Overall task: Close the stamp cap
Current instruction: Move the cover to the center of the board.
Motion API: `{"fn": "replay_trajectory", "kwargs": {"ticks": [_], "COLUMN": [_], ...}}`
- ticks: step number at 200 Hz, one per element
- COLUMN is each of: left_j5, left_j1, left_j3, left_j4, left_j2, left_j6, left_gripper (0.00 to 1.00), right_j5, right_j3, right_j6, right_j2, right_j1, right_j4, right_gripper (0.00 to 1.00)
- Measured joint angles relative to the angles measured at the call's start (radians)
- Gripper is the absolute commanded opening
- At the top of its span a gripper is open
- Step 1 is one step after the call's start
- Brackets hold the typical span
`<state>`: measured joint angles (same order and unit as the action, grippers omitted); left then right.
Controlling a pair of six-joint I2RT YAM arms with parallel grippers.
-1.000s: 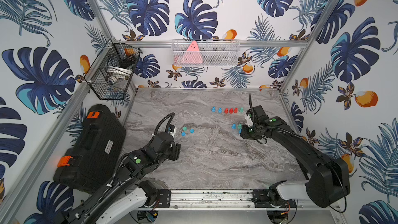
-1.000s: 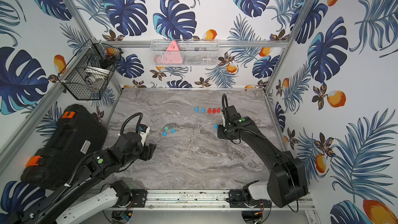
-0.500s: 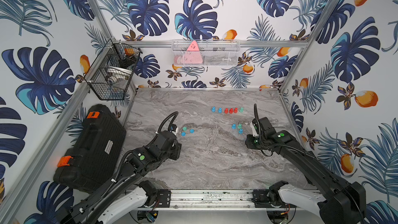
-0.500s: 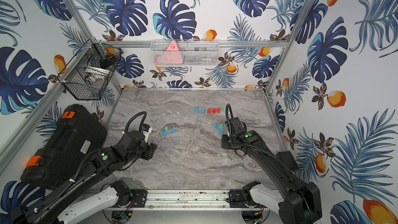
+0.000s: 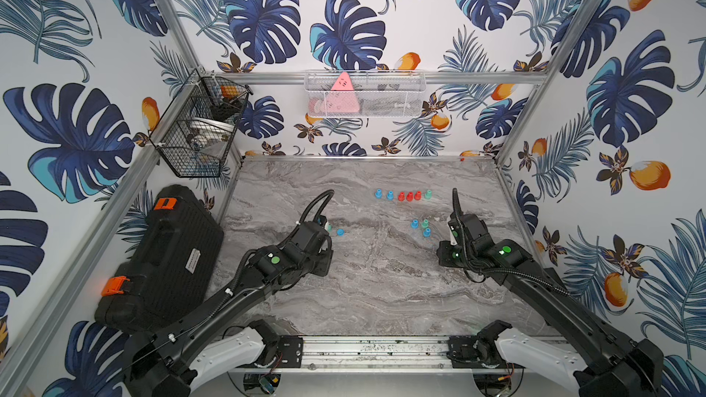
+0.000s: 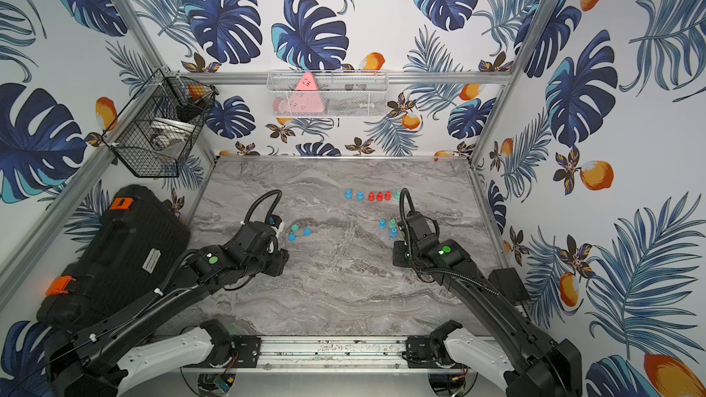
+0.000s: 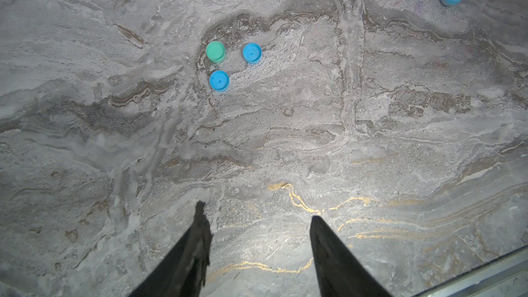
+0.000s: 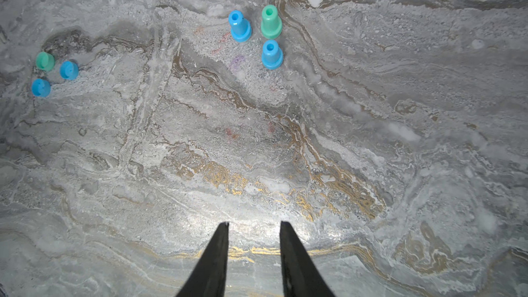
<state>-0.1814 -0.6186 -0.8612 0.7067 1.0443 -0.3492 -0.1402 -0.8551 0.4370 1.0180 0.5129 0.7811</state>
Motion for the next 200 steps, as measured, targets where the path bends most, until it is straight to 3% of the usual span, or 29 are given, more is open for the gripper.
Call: {"fn": "replay_trajectory", "kwargs": {"ticks": [78, 132, 200], "left_j5": [0.183, 0.172, 0.109], "left_j1": [0.170, 0.228, 0.239], "left_j3": [-0.061, -0.152, -0.236], "left_j4": [-0.184, -0.249, -0.282], "left_j2": [0.282, 0.480, 0.650], "left_j6": [-0.082, -0.149, -0.183], "left_gripper": [0.60, 0.58, 0.53], "right_j5": [-0.034, -0.056, -0.081], "right_j3": [0.002, 0.004, 0.006], "right_j6": [0.015, 0.019, 0.026], "right_j2": [-0.013, -0.037, -0.056], "right_j1": [0.033, 0.058, 0.089], "right_j4": [0.000, 0.000, 0.002], "right_gripper": [0.33, 0.33, 0.33]}}
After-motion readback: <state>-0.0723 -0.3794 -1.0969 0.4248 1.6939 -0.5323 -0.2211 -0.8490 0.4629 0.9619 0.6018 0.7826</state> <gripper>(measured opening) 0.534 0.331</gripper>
